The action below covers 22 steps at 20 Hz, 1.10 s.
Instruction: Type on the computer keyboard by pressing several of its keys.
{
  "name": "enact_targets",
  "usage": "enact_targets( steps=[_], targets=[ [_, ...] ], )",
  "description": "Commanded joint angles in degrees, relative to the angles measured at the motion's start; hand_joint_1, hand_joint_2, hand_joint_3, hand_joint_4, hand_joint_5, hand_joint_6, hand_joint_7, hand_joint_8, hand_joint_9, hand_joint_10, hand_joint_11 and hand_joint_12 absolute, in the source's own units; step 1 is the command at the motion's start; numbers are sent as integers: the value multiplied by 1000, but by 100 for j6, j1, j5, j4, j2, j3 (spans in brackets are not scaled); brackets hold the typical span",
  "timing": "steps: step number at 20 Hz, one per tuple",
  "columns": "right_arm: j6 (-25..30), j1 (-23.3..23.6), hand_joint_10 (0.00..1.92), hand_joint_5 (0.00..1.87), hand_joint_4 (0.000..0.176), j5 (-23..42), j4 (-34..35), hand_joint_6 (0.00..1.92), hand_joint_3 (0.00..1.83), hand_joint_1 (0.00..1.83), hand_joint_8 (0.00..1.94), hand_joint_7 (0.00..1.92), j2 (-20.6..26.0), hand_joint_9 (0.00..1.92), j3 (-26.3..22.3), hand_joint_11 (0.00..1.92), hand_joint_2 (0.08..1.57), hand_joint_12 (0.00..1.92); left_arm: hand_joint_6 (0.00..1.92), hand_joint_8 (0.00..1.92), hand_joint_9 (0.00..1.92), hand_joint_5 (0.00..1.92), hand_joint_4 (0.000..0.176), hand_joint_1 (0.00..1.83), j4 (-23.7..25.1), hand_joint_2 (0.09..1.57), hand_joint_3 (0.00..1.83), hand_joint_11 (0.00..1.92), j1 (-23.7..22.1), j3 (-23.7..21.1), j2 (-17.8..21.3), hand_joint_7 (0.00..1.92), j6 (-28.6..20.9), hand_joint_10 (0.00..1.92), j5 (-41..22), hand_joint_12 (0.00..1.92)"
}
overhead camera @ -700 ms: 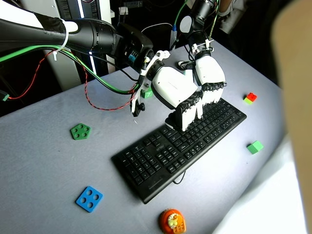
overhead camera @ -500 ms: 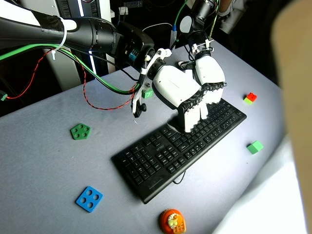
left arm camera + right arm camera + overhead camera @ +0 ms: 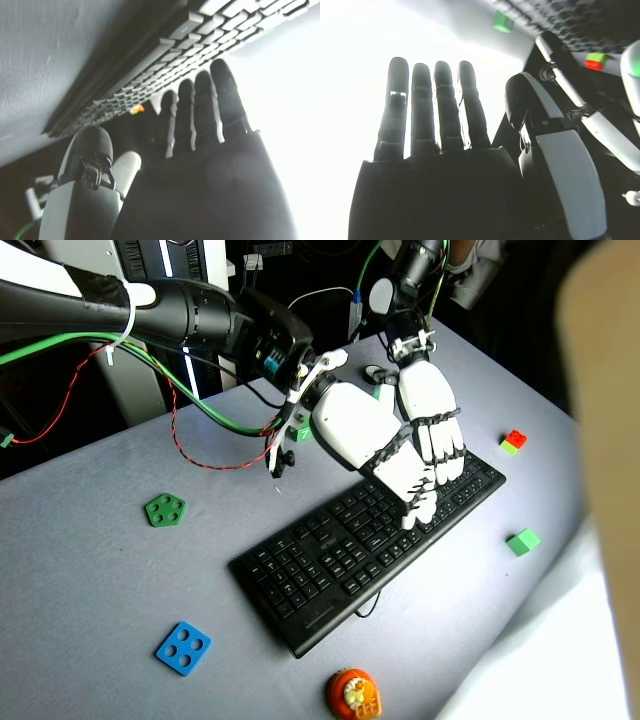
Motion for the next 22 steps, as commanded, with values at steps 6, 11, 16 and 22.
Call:
enact_targets(
  steps=[6, 11, 16, 22],
  targets=[
    [389, -204, 877, 390, 0, 302, -514, 681, 4, 429, 67, 628, -276, 223, 192, 0, 1557, 1439, 58, 22, 228, 413, 1, 229, 193, 1344, 0, 0, -54, 156, -62, 502, 0, 468, 435, 1307],
    [614, -425, 973, 340, 0, 371, -840, 691, 0, 468, 322, 553, -649, 185, 506, 0, 1537, 1439, 57, 17, 136, 415, 0, 261, 194, 1341, 0, 0, -48, 107, -21, 502, 0, 677, 435, 1319],
    [882, -416, 842, 499, 0, 387, -963, 1659, 1, 806, 327, 467, -782, 117, 683, 0, 1414, 1431, 162, 3, 124, 593, 0, 267, 194, 1342, 0, 0, -22, 97, -22, 482, 0, 467, 435, 1102],
    [998, -390, 696, 418, 0, 408, -962, 533, 4, 288, 53, 555, -916, 213, 775, 0, 1517, 1548, 62, 0, 331, 467, 0, 164, 194, 1358, 3, 0, -37, 85, -9, 492, 0, 59, 430, 933]
  ],
)
